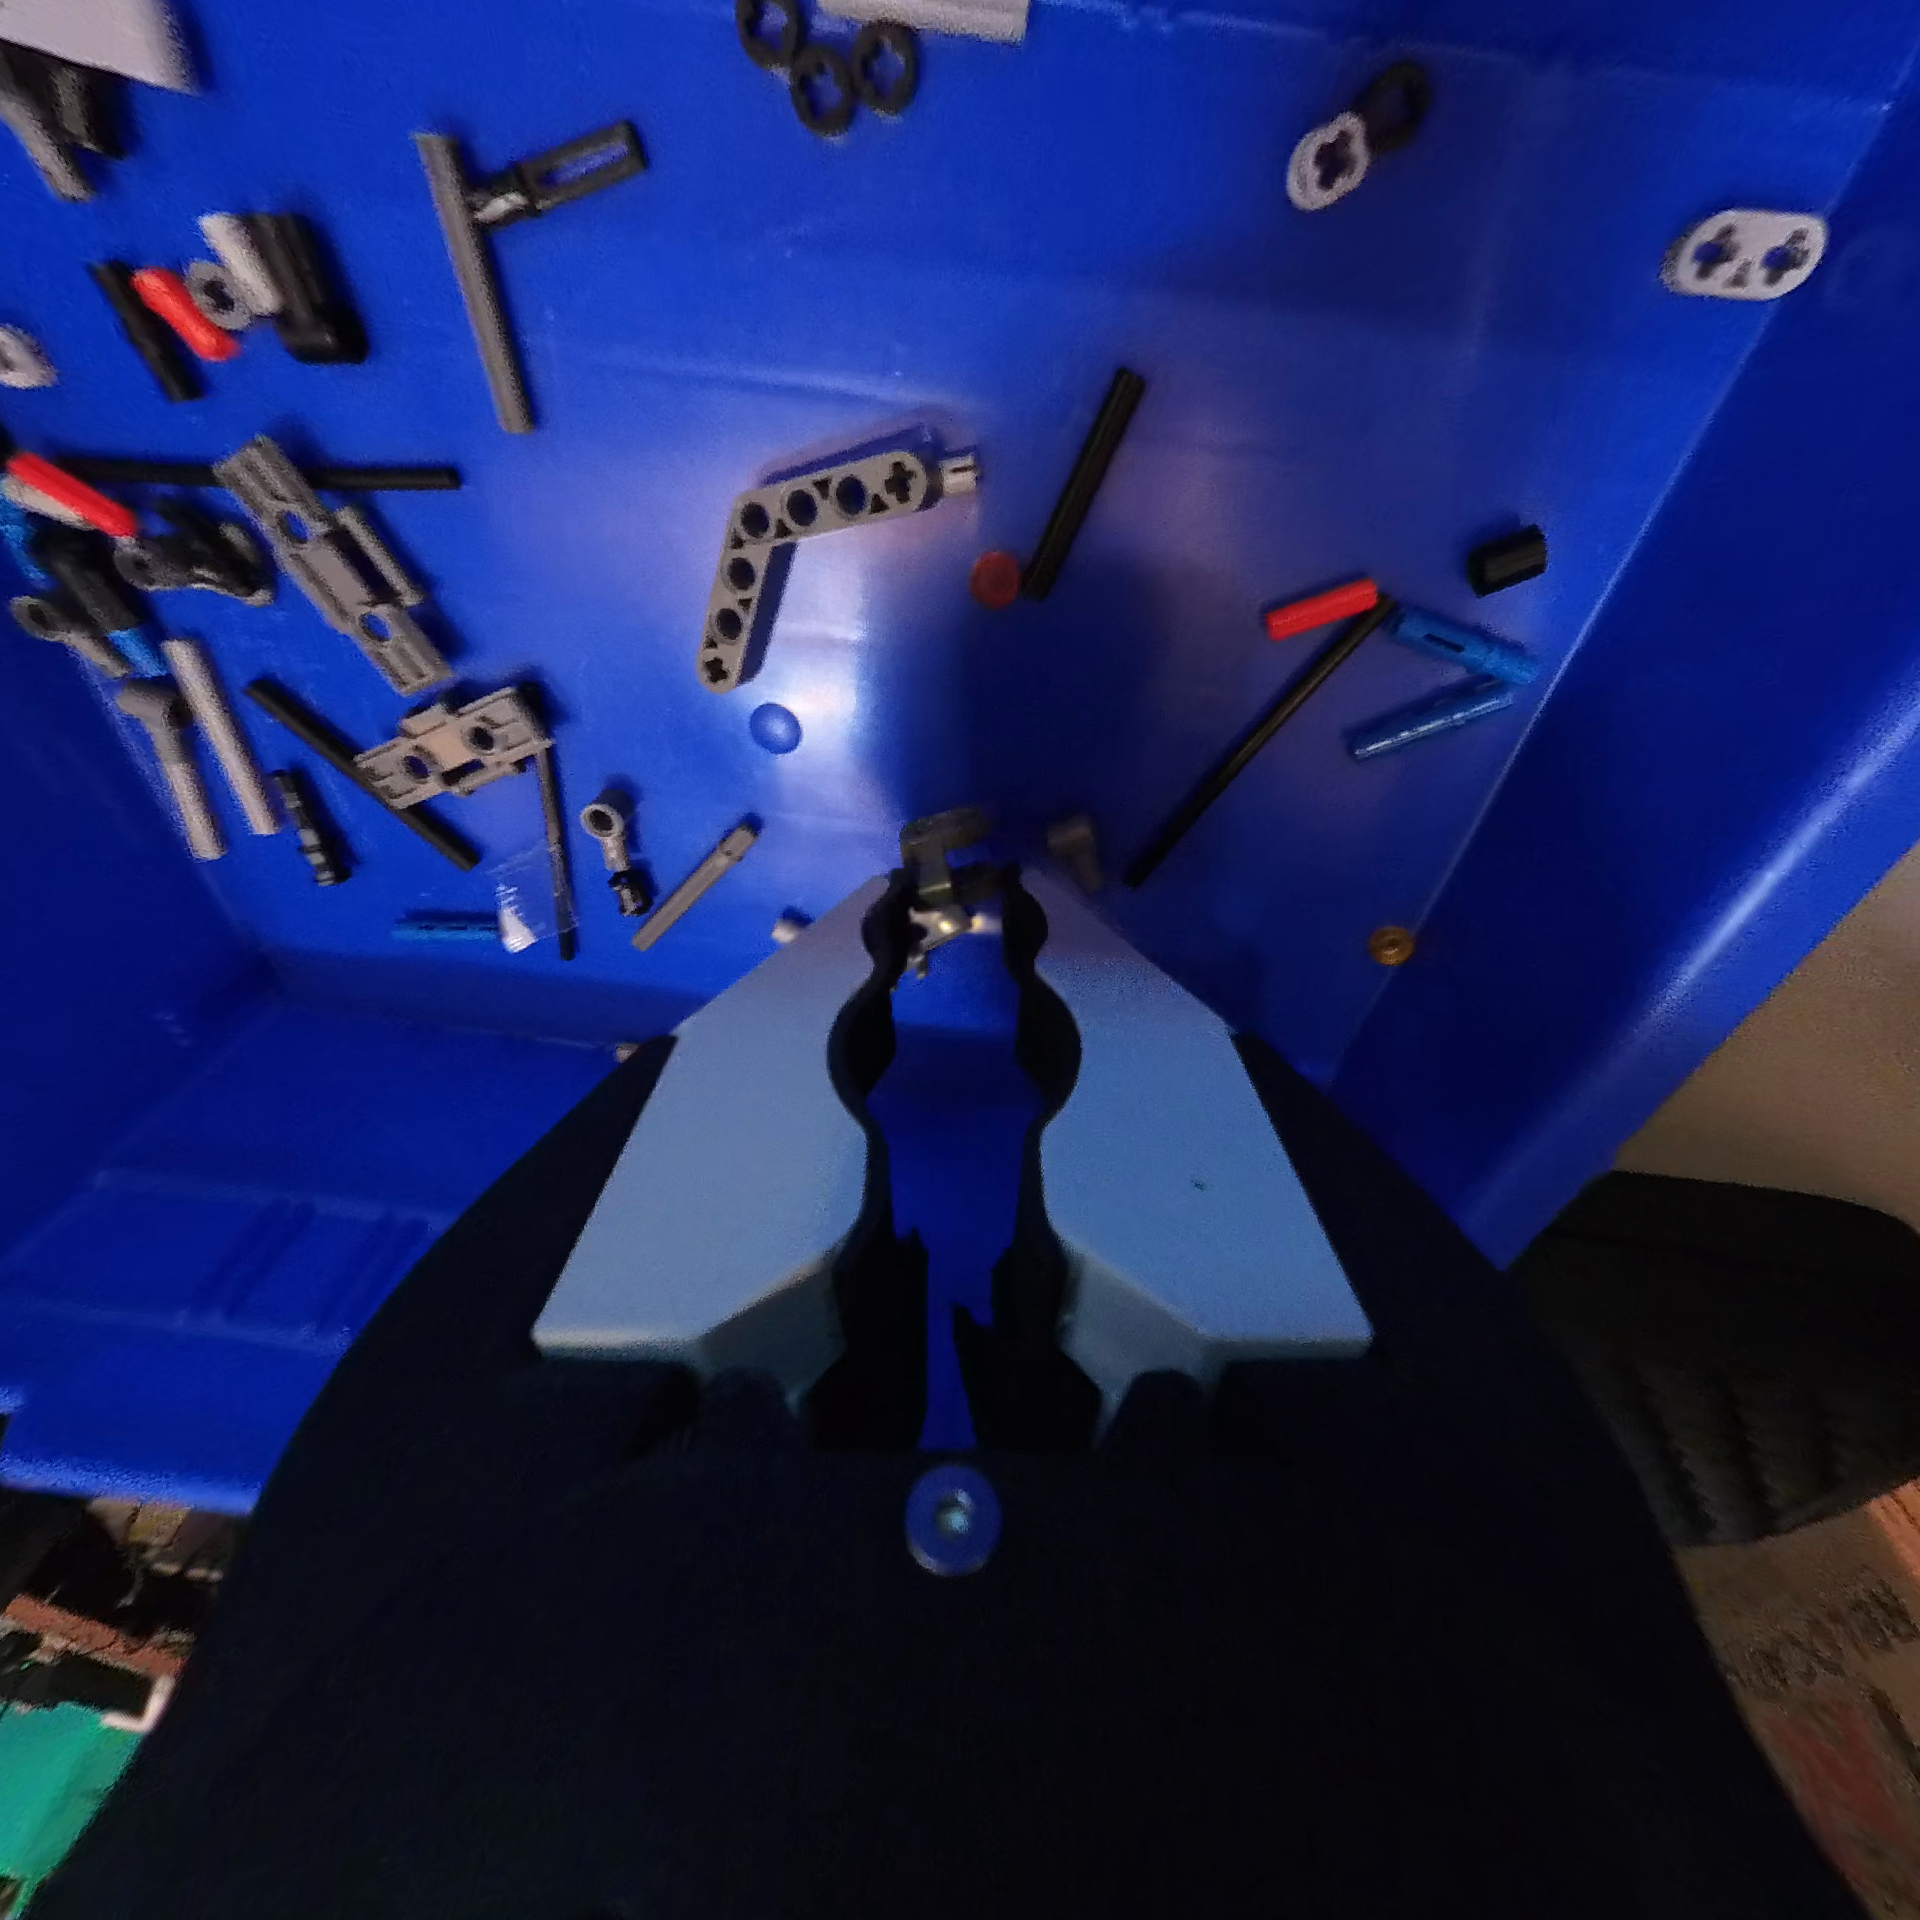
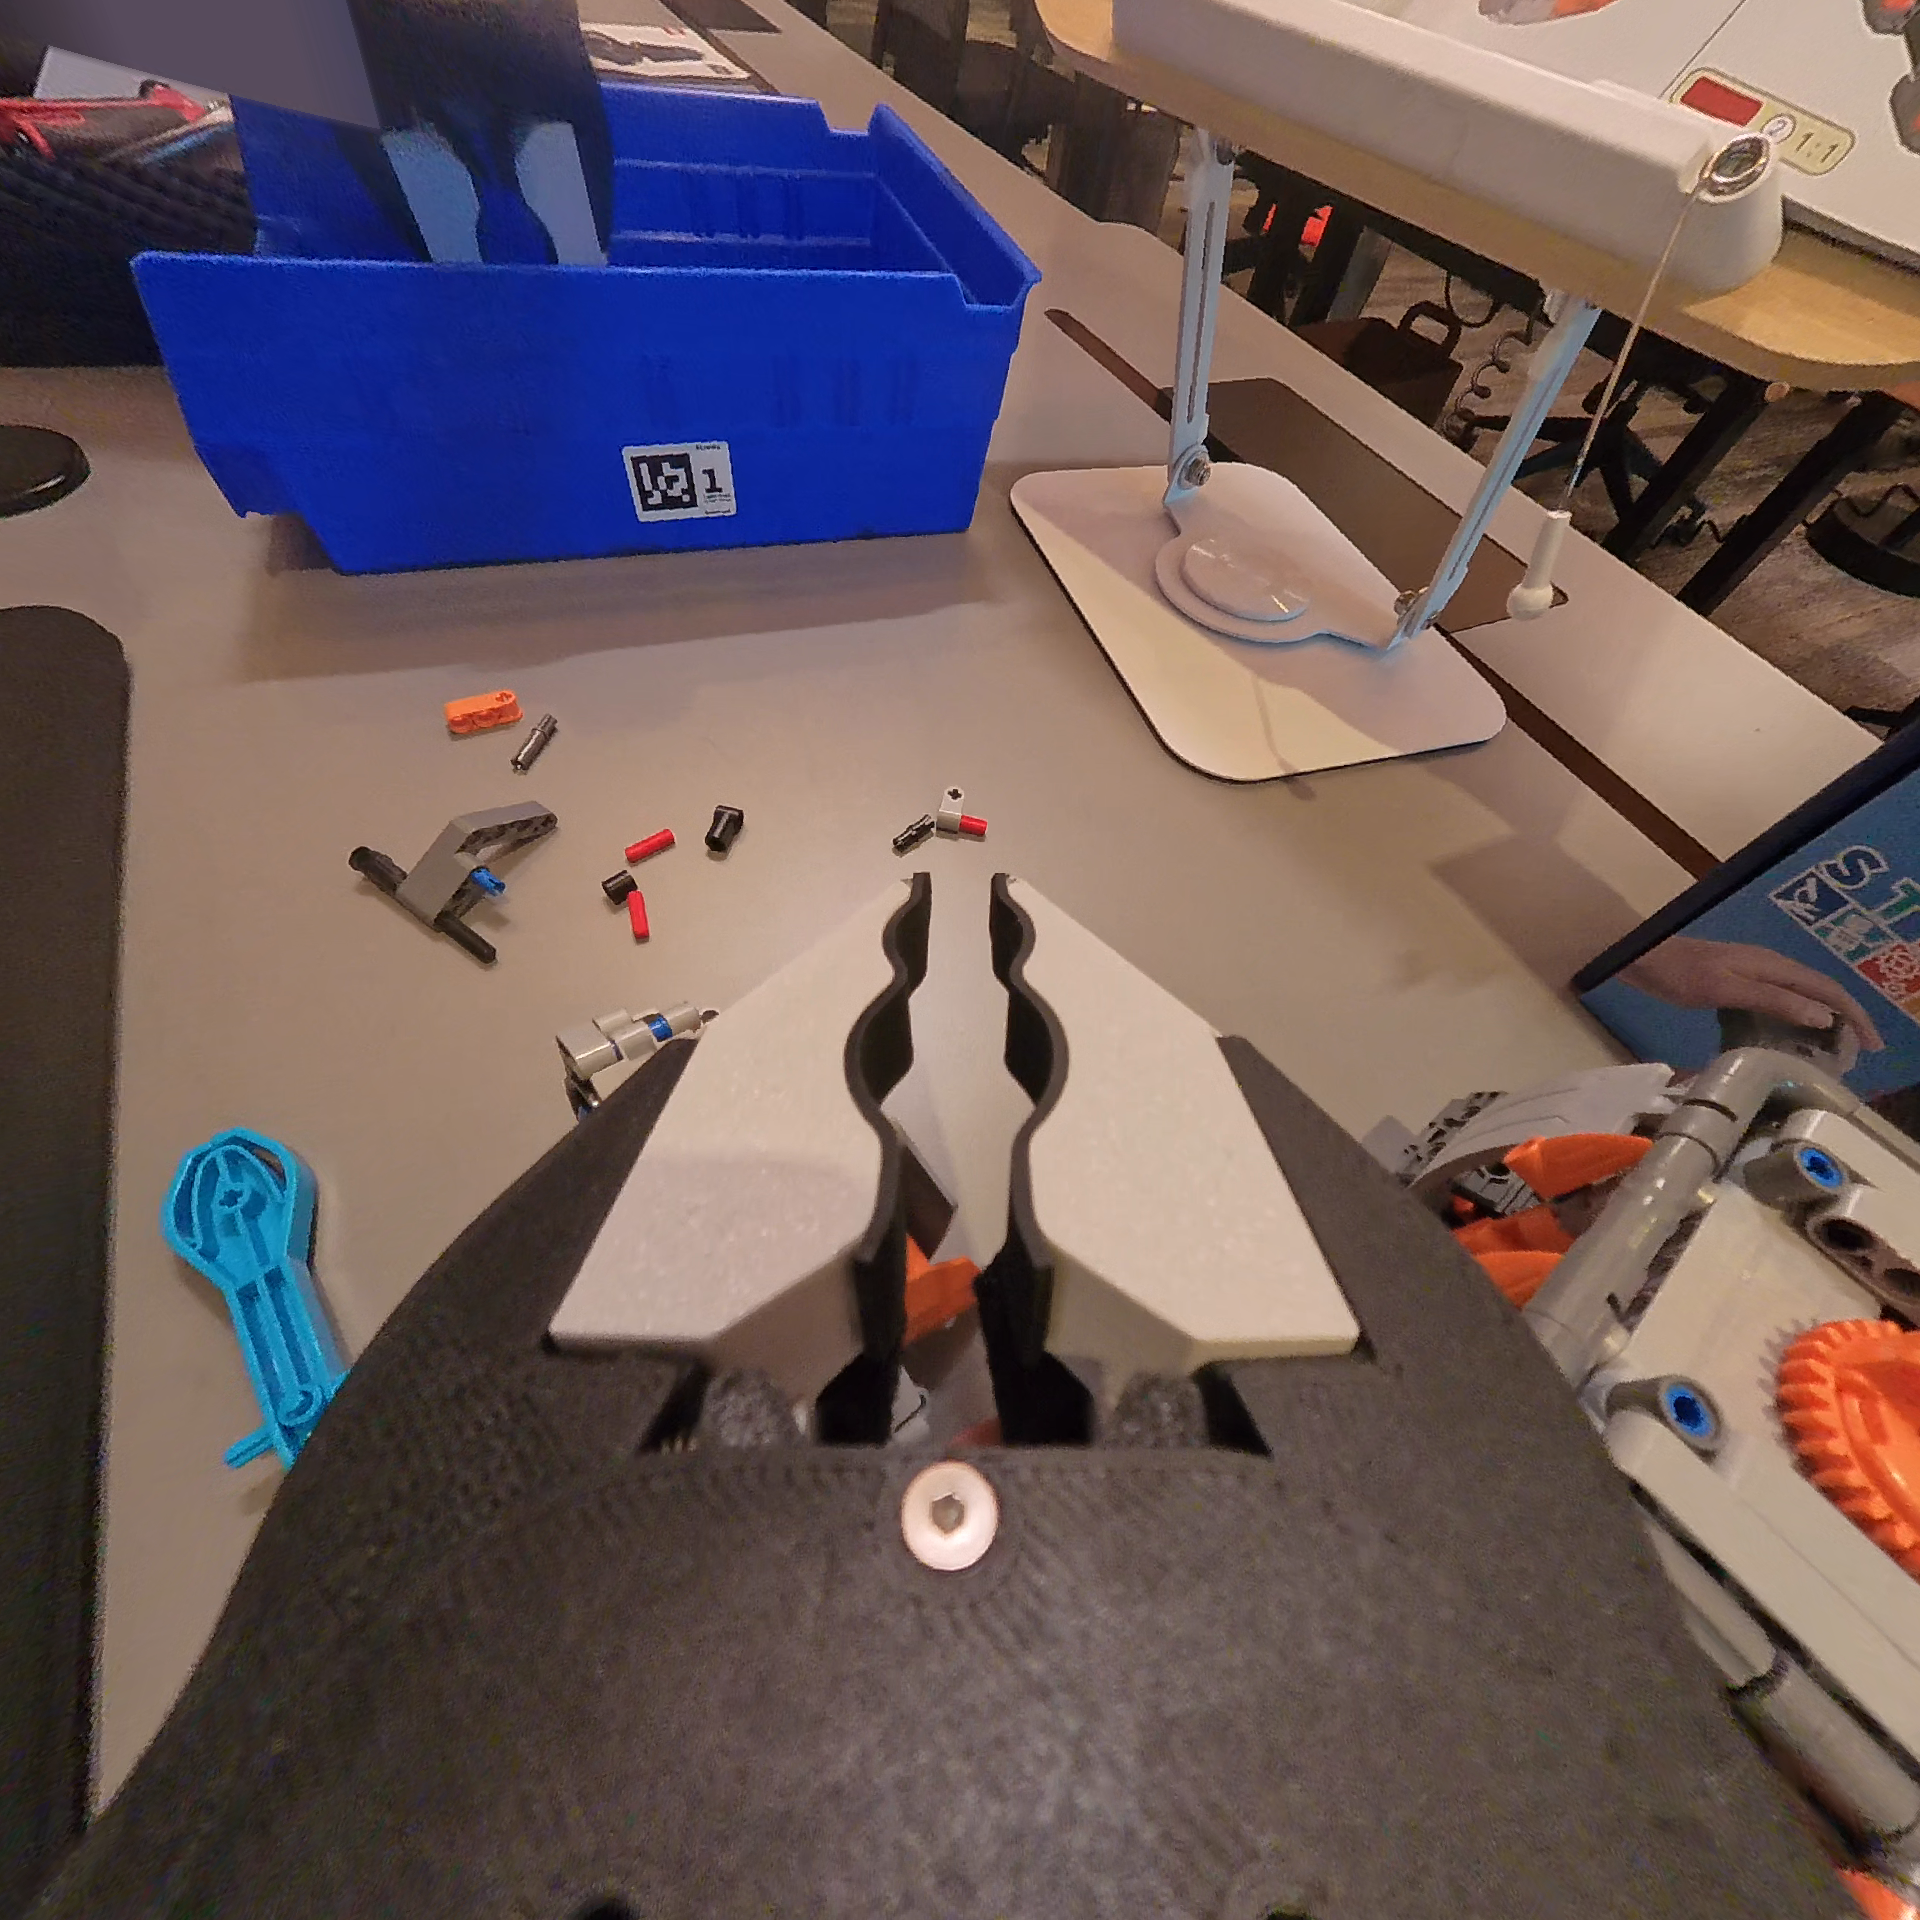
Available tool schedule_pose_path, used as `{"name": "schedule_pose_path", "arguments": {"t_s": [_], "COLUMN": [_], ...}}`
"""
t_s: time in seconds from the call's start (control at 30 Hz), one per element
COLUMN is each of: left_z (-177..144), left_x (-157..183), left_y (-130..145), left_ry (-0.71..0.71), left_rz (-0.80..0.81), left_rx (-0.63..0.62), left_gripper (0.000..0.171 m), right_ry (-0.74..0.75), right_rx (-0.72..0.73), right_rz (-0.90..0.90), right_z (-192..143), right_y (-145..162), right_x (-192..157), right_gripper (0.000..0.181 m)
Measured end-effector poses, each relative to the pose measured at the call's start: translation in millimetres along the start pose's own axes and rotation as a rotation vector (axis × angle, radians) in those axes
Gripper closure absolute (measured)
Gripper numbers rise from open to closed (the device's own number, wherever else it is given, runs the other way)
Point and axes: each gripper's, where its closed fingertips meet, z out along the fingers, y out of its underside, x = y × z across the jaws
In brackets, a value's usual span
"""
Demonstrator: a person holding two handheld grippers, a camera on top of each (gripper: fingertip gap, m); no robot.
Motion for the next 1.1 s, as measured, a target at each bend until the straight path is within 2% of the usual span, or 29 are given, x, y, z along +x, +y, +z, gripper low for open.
{"name": "schedule_pose_path", "arguments": {"t_s": [0.13, 0.27, 0.37, 0.5, 0.7, 0.83, 0.97, 1.1], "left_z": [-34.9, -84.9, -113.8, -128.8, -105.1, -76.8, -43.3, -15.5], "left_x": [-11.2, -17.4, -18.1, -12.7, -4.2, -5.9, -0.4, 9.7], "left_y": [-5.3, -25.5, -52.5, -105.2, -185.6, -221.4, -233.8, -228.5], "left_ry": [-0.062, -0.123, -0.152, -0.153, -0.092, -0.069, 0.009, 0.086], "left_rz": [-0.022, -0.008, 0.040, 0.150, 0.308, 0.350, 0.361, 0.370], "left_rx": [0.053, 0.139, 0.181, 0.198, 0.143, 0.077, 0.004, -0.059], "left_gripper": [0.156, 0.156, 0.156, 0.156, 0.156, 0.156, 0.156, 0.156], "right_ry": [0.004, -0.004, -0.020, -0.028, -0.018, -0.018, -0.009, 0.012], "right_rx": [0.014, 0.029, 0.033, 0.025, 0.044, 0.061, 0.046, 0.005], "right_rz": [-0.013, -0.035, -0.052, -0.083, -0.111, -0.118, -0.150, -0.203], "right_z": [-2.9, -3.9, -1.9, 0.0, -6.9, -11.5, -12.3, -10.7], "right_y": [-5.2, -12.3, -16.4, -19.7, -26.3, -30.6, -31.1, -26.8], "right_x": [-1.3, -7.5, -14.9, -22.4, -25.1, -26.5, -29.1, -31.7], "right_gripper": [0.172, 0.173, 0.173, 0.173, 0.173, 0.173, 0.173, 0.173]}}
